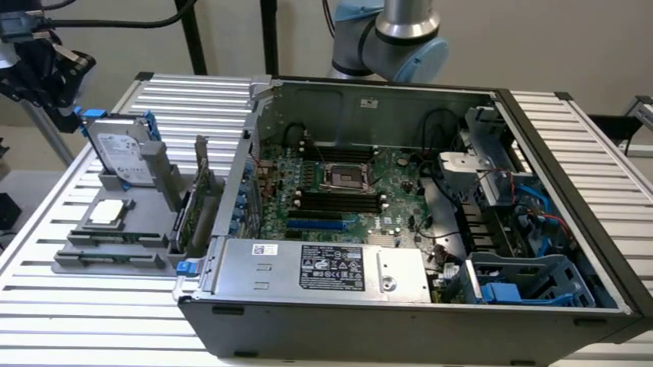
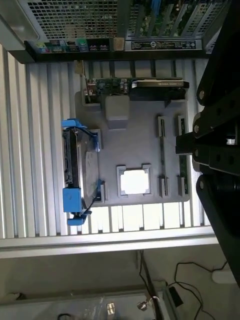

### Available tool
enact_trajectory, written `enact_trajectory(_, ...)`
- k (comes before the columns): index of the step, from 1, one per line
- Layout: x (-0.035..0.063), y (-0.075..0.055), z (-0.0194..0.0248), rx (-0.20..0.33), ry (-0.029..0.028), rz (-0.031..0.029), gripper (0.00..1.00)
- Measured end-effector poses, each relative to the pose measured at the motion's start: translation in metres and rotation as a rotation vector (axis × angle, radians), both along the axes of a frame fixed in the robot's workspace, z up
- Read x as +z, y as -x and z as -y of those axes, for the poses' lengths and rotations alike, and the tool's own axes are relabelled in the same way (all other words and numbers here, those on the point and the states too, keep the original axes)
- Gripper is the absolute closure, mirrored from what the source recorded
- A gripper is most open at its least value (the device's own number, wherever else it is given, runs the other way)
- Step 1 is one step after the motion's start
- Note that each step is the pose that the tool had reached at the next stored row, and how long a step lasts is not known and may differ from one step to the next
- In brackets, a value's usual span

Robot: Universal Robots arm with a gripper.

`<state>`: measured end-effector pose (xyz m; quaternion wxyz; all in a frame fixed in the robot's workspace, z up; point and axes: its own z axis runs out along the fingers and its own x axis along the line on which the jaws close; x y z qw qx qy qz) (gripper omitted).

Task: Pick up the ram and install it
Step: 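Reach for the ram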

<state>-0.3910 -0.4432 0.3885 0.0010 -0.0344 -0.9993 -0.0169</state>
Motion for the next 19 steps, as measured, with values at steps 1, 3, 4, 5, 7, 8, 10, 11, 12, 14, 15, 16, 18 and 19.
enact_trajectory(1, -0.0003, 0.000, 0.0013, 0.001, 0.0017, -0.0050, 0.89)
enact_trajectory(3, -0.0019, 0.000, 0.0053, 0.004, 0.0019, -0.0136, 0.89)
enact_trajectory(4, -0.0030, 0.000, 0.0077, 0.005, 0.0019, -0.0172, 0.89)
enact_trajectory(5, -0.0041, 0.000, 0.0108, 0.006, 0.0019, -0.0207, 0.89)
enact_trajectory(7, -0.0069, 0.000, 0.0191, 0.007, 0.0019, -0.0241, 0.89)
enact_trajectory(8, -0.0084, 0.000, 0.0236, 0.007, 0.0019, -0.0243, 0.89)
enact_trajectory(10, -0.0114, 0.000, 0.0315, 0.008, 0.0019, -0.0245, 0.89)
enact_trajectory(11, -0.0127, -0.001, 0.0342, 0.008, 0.0019, -0.0245, 0.89)
enact_trajectory(12, -0.0140, -0.001, 0.0361, 0.009, 0.0019, -0.0245, 0.89)
enact_trajectory(14, -0.0163, -0.003, 0.0380, 0.012, 0.0020, -0.0245, 0.89)
enact_trajectory(15, -0.0175, -0.004, 0.0384, 0.015, 0.0021, -0.0245, 0.89)
enact_trajectory(16, -0.0185, -0.005, 0.0386, 0.019, 0.0022, -0.0245, 0.89)
enact_trajectory(18, -0.0203, -0.005, 0.0386, 0.027, 0.0024, -0.0243, 0.89)
enact_trajectory(19, -0.0210, -0.005, 0.0386, 0.031, 0.0023, -0.0237, 0.89)
